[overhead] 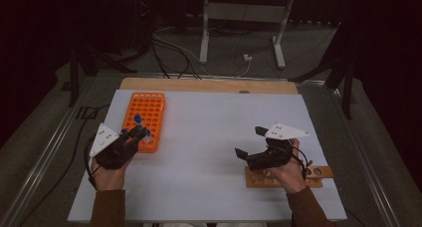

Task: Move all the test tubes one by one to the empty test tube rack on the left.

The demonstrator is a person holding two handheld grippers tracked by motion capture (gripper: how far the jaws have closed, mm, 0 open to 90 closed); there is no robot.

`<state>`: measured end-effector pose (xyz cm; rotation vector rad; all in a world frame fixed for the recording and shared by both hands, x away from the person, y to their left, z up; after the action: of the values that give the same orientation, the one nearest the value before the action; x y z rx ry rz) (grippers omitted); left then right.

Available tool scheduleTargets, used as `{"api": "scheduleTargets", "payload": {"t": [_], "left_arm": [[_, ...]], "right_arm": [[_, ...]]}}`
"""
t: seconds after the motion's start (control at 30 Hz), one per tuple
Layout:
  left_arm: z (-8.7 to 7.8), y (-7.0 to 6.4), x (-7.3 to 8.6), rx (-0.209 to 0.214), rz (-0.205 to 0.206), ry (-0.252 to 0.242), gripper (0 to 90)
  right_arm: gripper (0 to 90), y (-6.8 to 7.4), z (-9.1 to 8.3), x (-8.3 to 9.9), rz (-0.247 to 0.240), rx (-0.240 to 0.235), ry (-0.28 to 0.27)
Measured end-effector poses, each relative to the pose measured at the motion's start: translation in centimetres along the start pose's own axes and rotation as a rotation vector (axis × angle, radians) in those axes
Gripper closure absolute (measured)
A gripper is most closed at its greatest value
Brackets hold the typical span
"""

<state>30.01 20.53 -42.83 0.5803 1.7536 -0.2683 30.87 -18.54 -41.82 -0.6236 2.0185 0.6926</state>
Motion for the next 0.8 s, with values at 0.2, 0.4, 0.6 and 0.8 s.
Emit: {"api": "scheduleTargets", "payload": {"t": [0.2,0.4,0.6,0.8], "left_arm": [[-1.2,1.8,0.4,-0.070,-0.024,-0.007,78.1],[-1.9,3.1,1.4,-0.145,-0.043,0.005,78.1],[-2.2,4.0,2.3,-0.204,-0.051,0.022,78.1],[-2.3,4.9,3.1,-0.252,-0.067,0.032,78.1]], "right_arm": [[0.0,-0.6,-0.7,0.3,0.004,0.020,-0.004],[0.0,-1.3,-2.0,0.7,0.028,0.030,-0.034],[0.0,-2.1,-3.1,1.0,0.051,0.042,-0.059],[0.0,-2.6,-3.8,1.0,0.062,0.051,-0.078]]}}
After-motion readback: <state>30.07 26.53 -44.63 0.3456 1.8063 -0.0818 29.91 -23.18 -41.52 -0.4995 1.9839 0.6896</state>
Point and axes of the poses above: each handheld gripper's, and its own axes: z roughly forward along the jaws, x roughly out of its underside, y roughly to its left, the point moved 4 cm from there along z, roughly forward along the jaws, and after that the axes turned 11 degrees about z, right-handed, at the moved point
